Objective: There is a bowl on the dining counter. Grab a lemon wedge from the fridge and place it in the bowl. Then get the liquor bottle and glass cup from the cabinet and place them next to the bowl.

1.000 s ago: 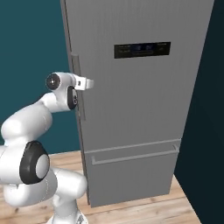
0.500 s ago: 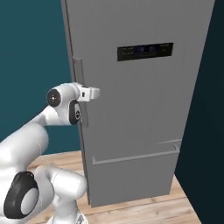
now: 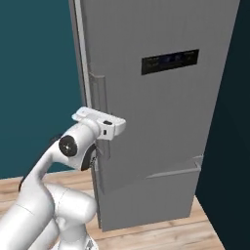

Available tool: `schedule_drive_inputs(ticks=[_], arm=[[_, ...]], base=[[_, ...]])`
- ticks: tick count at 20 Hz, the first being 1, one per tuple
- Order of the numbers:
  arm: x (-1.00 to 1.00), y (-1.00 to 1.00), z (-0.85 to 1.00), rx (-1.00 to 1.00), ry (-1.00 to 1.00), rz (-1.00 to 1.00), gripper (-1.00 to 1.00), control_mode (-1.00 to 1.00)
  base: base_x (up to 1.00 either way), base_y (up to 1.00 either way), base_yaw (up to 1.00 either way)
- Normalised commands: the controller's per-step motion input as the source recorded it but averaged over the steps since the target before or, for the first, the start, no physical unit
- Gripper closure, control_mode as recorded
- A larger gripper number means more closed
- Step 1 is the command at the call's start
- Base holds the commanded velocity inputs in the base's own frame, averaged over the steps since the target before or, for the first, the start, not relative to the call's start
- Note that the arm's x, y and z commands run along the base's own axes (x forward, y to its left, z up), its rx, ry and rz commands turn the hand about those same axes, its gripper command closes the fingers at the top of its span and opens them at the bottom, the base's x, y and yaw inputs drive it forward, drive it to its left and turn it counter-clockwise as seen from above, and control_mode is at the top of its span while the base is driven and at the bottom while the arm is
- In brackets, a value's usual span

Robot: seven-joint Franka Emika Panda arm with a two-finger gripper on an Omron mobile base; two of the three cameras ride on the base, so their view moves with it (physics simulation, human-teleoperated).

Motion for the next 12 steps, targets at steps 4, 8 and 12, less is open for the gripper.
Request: schedule_drive_inputs(ticks=[4, 8, 12], arm=[[-1.00, -1.00, 0.09, 0.10, -0.07, -0.03, 1.00, -1.00], [-1.00, -1.00, 0.14, 0.09, -0.01, -0.02, -1.00, -1.00], [-1.00, -0.58, 0.42, 0.11, -0.03, 0.00, -1.00, -1.00]], base=[[0.00, 0.00, 0.00], [0.00, 0.00, 0.00], [0.00, 0.00, 0.00]])
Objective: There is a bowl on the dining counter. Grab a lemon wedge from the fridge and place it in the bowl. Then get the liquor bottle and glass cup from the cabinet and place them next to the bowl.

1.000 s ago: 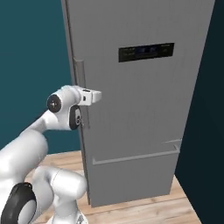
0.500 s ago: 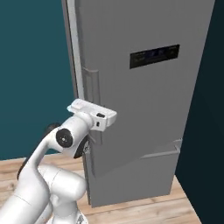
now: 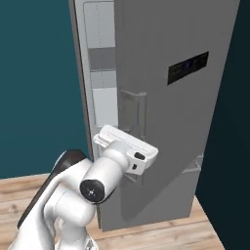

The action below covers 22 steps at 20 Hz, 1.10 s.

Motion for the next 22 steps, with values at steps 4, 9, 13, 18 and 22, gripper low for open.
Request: schedule_drive_inputs(ticks=[4, 9, 13, 18, 22], arm=[[-1.00, -0.09, 0.68, 0.04, -0.10, 0.00, -1.00, -1.00], [-1.00, 0.05, 0.77, 0.00, -0.13, 0.00, -1.00, -1.00], [-1.00, 0.36, 0.69, -0.05, -0.06, 0.00, -1.00, -1.00], [-0.94, 0.54, 0.44, -0.10, 0.01, 0.00, -1.00, -1.00], [-0.47, 0.68, 0.26, -0.12, 0.09, 0.00, -1.00, -1.00]], base=[[0.00, 0.00, 0.00], [0.00, 0.00, 0.00], [0.00, 0.00, 0.00], [0.00, 0.00, 0.00], [0.00, 0.00, 0.00]])
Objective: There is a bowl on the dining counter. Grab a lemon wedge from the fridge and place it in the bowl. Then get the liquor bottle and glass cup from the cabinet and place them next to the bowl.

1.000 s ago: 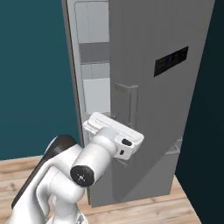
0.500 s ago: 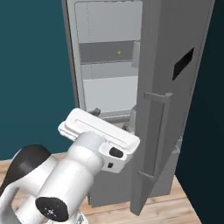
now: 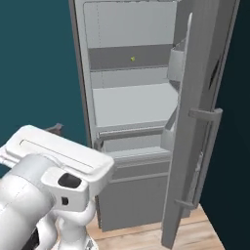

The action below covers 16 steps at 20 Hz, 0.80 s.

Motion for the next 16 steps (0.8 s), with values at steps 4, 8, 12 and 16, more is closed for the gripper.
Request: schedule_drive_inputs(ticks=[4, 8, 12, 16], arm=[[-0.05, 0.86, 0.18, -0.09, 0.26, 0.02, -1.00, -1.00], [0.23, 0.78, 0.12, -0.04, 0.42, 0.05, -1.00, -1.00], [0.44, 0.51, 0.10, 0.00, 0.45, 0.04, -1.00, -1.00], [0.49, 0.21, 0.03, 0.00, 0.43, 0.03, -1.00, -1.00]], base=[[0.00, 0.00, 0.00], [0.00, 0.00, 0.00], [0.00, 0.00, 0.00], [0.00, 0.00, 0.00]])
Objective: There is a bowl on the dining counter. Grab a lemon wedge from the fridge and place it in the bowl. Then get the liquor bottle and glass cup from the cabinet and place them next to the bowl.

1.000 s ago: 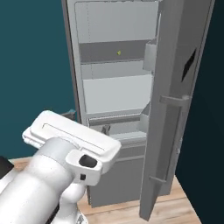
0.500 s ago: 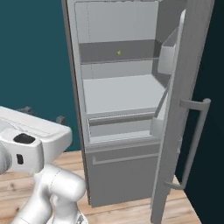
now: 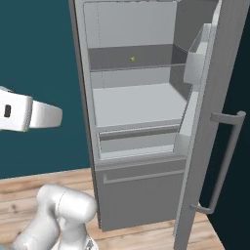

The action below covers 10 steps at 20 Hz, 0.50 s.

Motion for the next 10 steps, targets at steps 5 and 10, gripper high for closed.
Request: schedule_drive_inputs(ticks=[5, 10], arm=[[0.57, 0.00, 0.00, 0.00, 0.36, 0.01, -1.00, -1.00], [0.31, -0.01, 0.00, 0.00, 0.17, 0.00, -1.00, -1.00]], base=[[0.00, 0.00, 0.00], [0.00, 0.00, 0.00]])
